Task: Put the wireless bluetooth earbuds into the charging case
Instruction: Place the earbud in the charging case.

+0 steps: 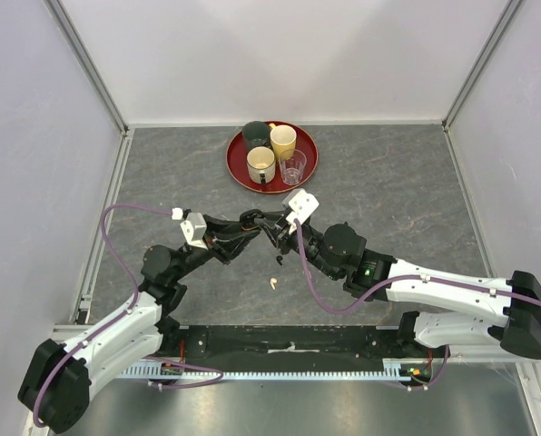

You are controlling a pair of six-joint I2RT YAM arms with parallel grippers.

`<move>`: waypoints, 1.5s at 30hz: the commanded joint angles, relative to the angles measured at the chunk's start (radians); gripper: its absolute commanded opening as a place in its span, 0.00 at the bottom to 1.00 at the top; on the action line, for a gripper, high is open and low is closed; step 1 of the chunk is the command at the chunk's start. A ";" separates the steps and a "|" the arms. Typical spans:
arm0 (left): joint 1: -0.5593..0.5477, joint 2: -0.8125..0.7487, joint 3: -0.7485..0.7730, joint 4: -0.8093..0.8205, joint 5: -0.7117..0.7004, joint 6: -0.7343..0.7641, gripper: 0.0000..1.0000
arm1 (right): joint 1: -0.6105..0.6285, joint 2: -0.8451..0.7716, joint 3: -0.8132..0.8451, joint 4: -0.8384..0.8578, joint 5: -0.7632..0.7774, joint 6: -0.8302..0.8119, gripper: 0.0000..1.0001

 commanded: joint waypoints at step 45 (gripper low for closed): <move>-0.008 -0.021 0.032 0.117 0.019 -0.007 0.02 | 0.003 0.022 -0.028 0.056 0.051 -0.004 0.00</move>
